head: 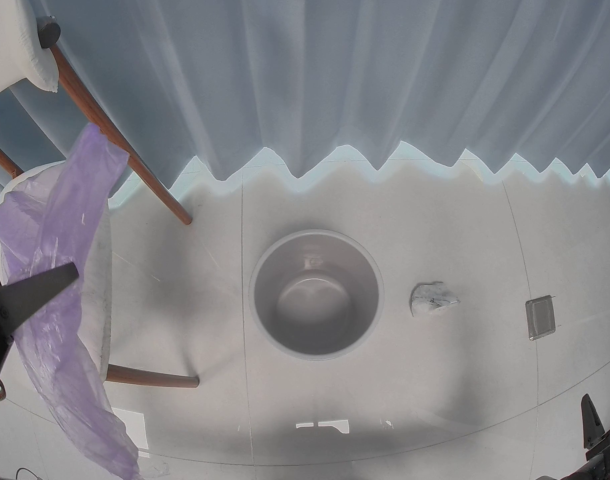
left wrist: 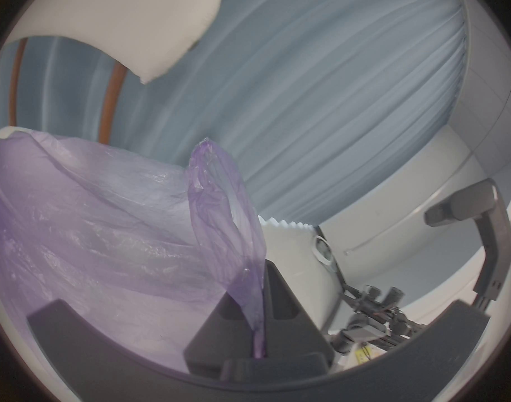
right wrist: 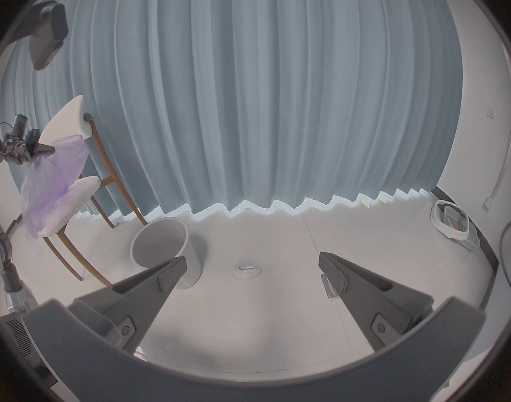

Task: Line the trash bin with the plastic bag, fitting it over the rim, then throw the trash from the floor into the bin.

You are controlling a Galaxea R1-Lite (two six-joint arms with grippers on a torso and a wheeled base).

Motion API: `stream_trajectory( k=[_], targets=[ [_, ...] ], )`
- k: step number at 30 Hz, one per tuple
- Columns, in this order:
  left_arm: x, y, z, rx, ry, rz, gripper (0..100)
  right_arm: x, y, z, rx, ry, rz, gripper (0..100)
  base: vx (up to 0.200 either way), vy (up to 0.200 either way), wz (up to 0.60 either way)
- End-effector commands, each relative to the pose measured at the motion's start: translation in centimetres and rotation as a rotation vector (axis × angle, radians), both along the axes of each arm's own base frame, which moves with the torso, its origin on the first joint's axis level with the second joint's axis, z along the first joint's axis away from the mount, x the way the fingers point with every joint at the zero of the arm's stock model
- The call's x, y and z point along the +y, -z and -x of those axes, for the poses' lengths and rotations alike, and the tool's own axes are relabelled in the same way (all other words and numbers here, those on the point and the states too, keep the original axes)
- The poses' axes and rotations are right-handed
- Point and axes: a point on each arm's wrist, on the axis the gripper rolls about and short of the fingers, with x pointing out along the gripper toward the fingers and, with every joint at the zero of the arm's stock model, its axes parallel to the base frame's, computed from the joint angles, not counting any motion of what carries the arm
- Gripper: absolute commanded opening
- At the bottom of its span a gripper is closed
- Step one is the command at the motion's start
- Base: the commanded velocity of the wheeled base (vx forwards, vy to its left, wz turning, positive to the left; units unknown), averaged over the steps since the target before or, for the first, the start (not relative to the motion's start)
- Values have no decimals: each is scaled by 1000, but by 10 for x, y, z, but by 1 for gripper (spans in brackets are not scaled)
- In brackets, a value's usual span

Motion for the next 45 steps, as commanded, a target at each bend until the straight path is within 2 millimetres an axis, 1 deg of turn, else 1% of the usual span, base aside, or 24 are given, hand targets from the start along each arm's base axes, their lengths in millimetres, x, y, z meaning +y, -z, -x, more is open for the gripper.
stream_trajectory(
  k=[1,5,6,9,15,22,27,30,32,37,42,45],
  targets=[
    [-13,1,3,41,166,21,0,0,5,0,1,-1,0,100,0,0,0],
    [-16,0,-1,52,206,34,0,0,5,0,1,1,0,100,0,0,0],
    [-21,-1,-7,58,240,45,0,0,5,0,1,1,0,100,0,0,0],
    [-25,-5,-13,55,275,61,0,0,5,0,1,1,0,100,0,0,0],
    [-37,-22,-29,46,331,85,0,0,5,0,1,-1,1,100,0,0,0],
    [-53,-33,-32,94,420,122,0,0,5,0,1,1,1,100,0,0,0],
    [-65,-30,-39,126,468,104,0,0,5,0,1,-1,1,100,0,0,0],
    [-68,-30,-42,128,491,101,0,0,5,0,1,1,1,100,0,0,0],
    [-74,-33,-47,122,540,101,0,0,5,0,1,-1,1,100,0,0,0],
    [-94,-35,-50,131,618,95,0,0,5,0,1,-1,1,100,0,0,0],
    [-111,-33,-60,135,647,92,0,0,5,0,1,-2,1,100,0,0,0],
    [-117,-33,-66,131,647,94,0,0,5,0,1,-1,1,100,0,0,0]
  ],
)
